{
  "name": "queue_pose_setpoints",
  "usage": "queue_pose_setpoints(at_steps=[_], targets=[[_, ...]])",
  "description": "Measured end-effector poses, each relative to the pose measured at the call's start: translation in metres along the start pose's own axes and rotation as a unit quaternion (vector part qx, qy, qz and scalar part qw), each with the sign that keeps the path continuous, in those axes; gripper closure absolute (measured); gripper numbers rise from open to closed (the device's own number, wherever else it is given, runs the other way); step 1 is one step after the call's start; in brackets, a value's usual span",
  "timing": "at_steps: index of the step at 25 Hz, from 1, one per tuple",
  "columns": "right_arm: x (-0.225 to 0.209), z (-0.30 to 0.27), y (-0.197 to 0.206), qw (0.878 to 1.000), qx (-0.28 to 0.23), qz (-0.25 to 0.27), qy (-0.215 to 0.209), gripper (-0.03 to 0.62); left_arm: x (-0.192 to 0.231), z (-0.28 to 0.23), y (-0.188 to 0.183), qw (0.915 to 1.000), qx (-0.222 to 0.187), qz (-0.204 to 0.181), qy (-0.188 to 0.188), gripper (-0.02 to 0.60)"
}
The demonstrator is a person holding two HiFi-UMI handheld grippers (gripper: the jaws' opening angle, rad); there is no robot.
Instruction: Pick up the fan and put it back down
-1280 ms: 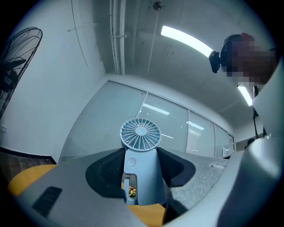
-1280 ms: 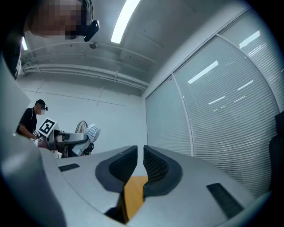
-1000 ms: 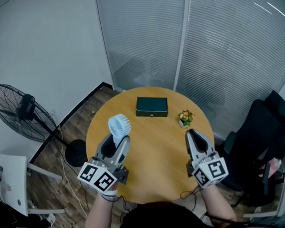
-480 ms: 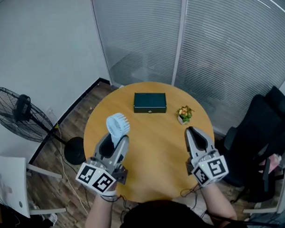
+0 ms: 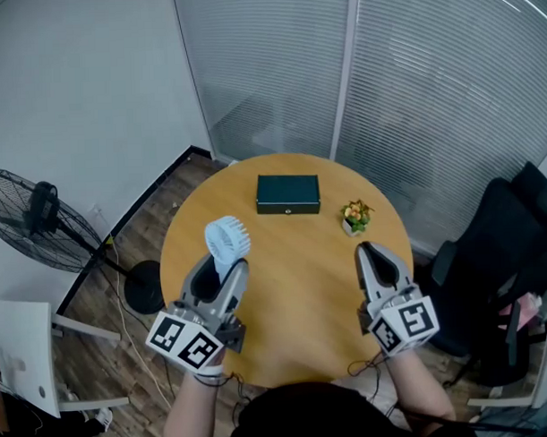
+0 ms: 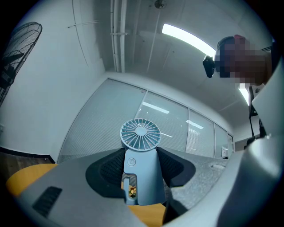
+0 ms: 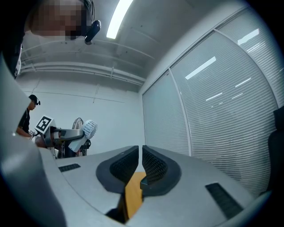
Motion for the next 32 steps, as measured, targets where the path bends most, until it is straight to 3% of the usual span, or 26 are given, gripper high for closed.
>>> queue_pose_setpoints(at_steps=[32], targets=[[-0.0029, 0.0031, 0.0023, 1.0, 0.001, 0.001, -0.009, 0.573, -0.0095, -0.0069, 0.0057, 0.9999, 0.014, -0.005, 0.005, 0.367]])
Point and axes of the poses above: the fingertips, and each gripper's own axes: z backward along the fingers, x to its left, y out of its underside, the point moved 4 cm from there along z, backward along the fingers, and after that the axes turned 15 degrees about x, right-handed, at the moved point
